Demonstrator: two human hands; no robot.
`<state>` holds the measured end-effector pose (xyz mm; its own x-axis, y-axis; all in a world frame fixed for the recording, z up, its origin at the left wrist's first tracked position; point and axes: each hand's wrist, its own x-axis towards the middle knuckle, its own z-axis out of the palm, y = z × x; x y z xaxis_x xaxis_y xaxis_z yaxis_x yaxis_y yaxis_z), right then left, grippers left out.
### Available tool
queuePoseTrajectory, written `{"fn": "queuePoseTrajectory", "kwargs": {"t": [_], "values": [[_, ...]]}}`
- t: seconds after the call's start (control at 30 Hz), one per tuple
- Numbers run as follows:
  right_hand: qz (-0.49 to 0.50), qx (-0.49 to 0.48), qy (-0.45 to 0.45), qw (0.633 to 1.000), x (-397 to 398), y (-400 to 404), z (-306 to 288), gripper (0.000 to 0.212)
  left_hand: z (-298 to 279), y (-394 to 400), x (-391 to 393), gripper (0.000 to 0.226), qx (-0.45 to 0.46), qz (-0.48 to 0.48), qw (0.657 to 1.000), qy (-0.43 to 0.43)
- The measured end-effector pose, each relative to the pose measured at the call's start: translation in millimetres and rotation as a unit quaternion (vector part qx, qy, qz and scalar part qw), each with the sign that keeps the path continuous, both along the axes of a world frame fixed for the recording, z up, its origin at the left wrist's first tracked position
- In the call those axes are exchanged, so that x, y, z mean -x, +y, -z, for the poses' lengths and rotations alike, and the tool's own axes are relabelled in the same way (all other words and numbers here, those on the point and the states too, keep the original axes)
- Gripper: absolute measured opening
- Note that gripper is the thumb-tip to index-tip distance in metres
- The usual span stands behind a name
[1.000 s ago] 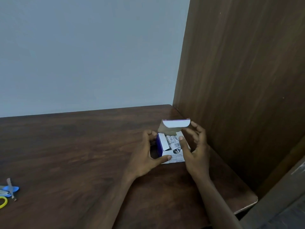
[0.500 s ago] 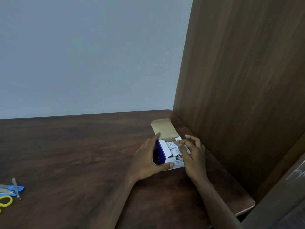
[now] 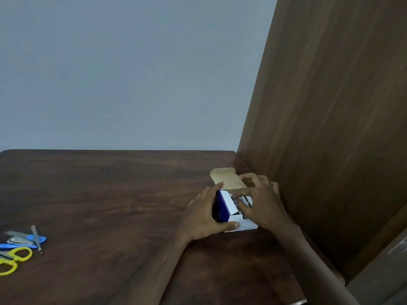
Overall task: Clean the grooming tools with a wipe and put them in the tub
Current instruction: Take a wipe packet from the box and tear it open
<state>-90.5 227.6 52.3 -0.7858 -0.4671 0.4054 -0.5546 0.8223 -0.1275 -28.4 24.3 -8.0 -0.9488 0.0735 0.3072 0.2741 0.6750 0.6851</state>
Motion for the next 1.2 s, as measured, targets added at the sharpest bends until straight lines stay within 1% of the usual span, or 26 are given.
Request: {"fn": "queuePoseTrajectory", "kwargs": {"t": [0.1, 0.23, 0.3, 0.33, 0.37, 0.4, 0.43, 0.47, 0.5, 0.53, 0.57, 0.6, 0.63, 0.67, 0.7, 0.83, 0.9, 0.97, 1.03, 1.07, 1.13, 1.2], "values": [[-0.021, 0.028, 0.072, 0.997, 4, 2, 8, 0.017, -2, 1, -1, 0.122, 0.013, -0.003, 1.000, 0.002], [-0.036, 0.113, 0.174, 0.978, 4, 10, 13, 0.019, -3, 1, -1, 0.122, 0.011, 0.003, 1.000, 0.001], [-0.041, 0.204, 0.187, 0.960, -3, 12, 13, 0.019, -3, 1, 0, 0.124, 0.002, 0.008, 1.000, -0.001], [-0.033, 0.268, 0.173, 0.947, -8, 12, 14, 0.019, -3, 1, 0, 0.125, 0.000, 0.009, 1.000, 0.000], [-0.014, 0.347, 0.140, 0.927, -13, 10, 15, 0.020, -2, 1, 0, 0.126, -0.002, 0.010, 1.000, 0.002], [0.017, 0.439, 0.093, 0.894, -15, 9, 17, 0.022, -2, 1, 1, 0.126, -0.004, 0.012, 1.000, 0.005], [0.049, 0.538, 0.038, 0.840, -16, 7, 19, 0.024, -2, 0, 1, 0.126, -0.009, 0.015, 1.000, 0.010], [0.076, 0.628, -0.006, 0.775, -14, 7, 23, 0.025, -2, 0, 1, 0.124, -0.017, 0.018, 1.000, 0.018], [0.092, 0.697, -0.036, 0.711, -13, 8, 26, 0.025, -3, 1, 0, 0.121, -0.030, 0.023, 0.999, 0.028], [0.100, 0.745, -0.056, 0.657, -12, 11, 30, 0.024, -3, 1, 0, 0.116, -0.044, 0.028, 0.998, 0.039], [0.102, 0.781, -0.075, 0.612, -12, 14, 33, 0.021, -3, 2, -1, 0.112, -0.055, 0.031, 0.997, 0.047], [0.102, 0.806, -0.095, 0.575, -14, 17, 36, 0.019, -3, 3, 0, 0.108, -0.060, 0.031, 0.996, 0.052], [0.101, 0.824, -0.115, 0.546, -16, 21, 39, 0.017, -3, 3, -1, 0.106, -0.061, 0.028, 0.996, 0.054], [0.099, 0.836, -0.132, 0.524, -18, 23, 41, 0.015, -3, 3, -1, 0.104, -0.060, 0.023, 0.996, 0.054], [0.095, 0.842, -0.146, 0.510, -19, 25, 43, 0.015, -4, 3, -1, 0.100, -0.058, 0.016, 0.997, 0.054], [0.070, 0.850, -0.163, 0.495, -28, 26, 43, 0.015, -5, 3, -3, 0.087, -0.073, 0.015, 0.996, 0.057], [0.054, 0.856, -0.153, 0.492, -31, 25, 41, 0.014, -4, 3, -4, 0.087, -0.084, 0.016, 0.995, 0.050], [0.036, 0.855, -0.132, 0.500, -35, 24, 37, 0.015, -4, 3, -5, 0.089, -0.087, 0.014, 0.995, 0.043], [0.022, 0.842, -0.107, 0.529, -40, 22, 32, 0.018, -5, 2, -6, 0.093, -0.084, 0.014, 0.996, 0.040], [0.016, 0.828, -0.091, 0.554, -43, 21, 31, 0.019, -5, 3, -7, 0.095, -0.081, 0.014, 0.996, 0.041], [-0.001, 0.785, -0.056, 0.617, -52, 18, 34, 0.019, -5, 2, -7, 0.097, -0.076, 0.013, 0.996, 0.041], [-0.027, 0.739, -0.027, 0.672, -60, 16, 38, 0.018, -5, 3, -7, 0.097, -0.078, 0.015, 0.996, 0.042]]}}
